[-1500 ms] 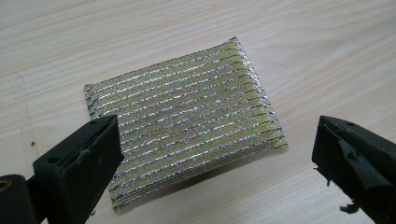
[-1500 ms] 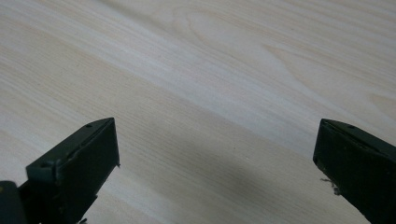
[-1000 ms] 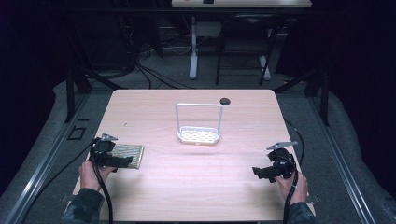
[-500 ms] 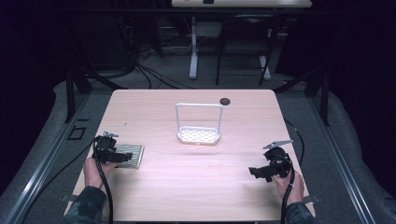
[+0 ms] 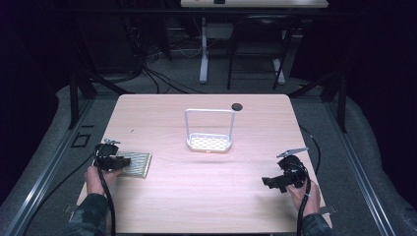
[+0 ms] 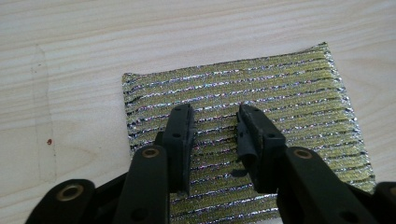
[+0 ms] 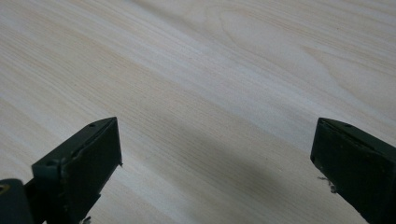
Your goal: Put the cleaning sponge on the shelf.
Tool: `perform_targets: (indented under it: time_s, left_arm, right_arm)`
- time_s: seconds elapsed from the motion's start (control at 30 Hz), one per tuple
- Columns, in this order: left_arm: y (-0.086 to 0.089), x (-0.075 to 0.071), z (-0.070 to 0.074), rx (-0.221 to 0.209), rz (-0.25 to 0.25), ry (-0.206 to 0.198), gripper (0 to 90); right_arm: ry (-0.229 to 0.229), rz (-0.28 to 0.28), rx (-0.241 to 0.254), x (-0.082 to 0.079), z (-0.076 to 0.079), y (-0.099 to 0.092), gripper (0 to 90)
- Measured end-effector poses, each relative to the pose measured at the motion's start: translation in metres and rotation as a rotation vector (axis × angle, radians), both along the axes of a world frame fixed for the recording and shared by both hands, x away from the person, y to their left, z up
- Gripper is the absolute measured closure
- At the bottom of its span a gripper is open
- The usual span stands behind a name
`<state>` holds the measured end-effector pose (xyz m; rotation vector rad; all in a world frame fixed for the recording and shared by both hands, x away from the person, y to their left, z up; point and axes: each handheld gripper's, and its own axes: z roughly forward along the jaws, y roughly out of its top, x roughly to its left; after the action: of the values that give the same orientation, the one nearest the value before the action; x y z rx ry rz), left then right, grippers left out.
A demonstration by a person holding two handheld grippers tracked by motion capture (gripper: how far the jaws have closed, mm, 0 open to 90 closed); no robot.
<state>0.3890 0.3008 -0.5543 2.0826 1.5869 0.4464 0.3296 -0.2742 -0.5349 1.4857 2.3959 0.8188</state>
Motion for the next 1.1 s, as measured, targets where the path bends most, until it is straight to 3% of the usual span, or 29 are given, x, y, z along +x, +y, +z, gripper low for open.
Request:
perform_targets:
  time_s: [0.1, 0.17, 0.33, 0.67, 1.1]
  left_arm:
    - [-0.004, -0.001, -0.001, 0.041, 0.006, -0.020, 75.0]
    - [-0.005, -0.002, -0.001, 0.042, 0.009, -0.026, 76.0]
    - [-0.008, -0.003, -0.002, 0.079, -0.003, -0.047, 89.3]
    - [-0.004, -0.004, 0.002, 0.046, -0.016, -0.055, 90.0]
    - [0.000, -0.013, 0.023, 0.000, -0.040, -0.129, 90.0]
  right_arm:
    - [-0.001, -0.004, 0.000, 0.000, 0.002, -0.001, 1.9]
    - [-0.001, -0.004, 0.002, 0.000, 0.001, -0.001, 2.0]
    - [0.003, 0.014, -0.013, 0.000, 0.000, 0.002, 3.0]
    - [-0.007, 0.018, -0.017, -0.001, 0.002, -0.001, 3.6]
    - [-0.007, 0.015, -0.028, -0.001, 0.002, -0.001, 4.3]
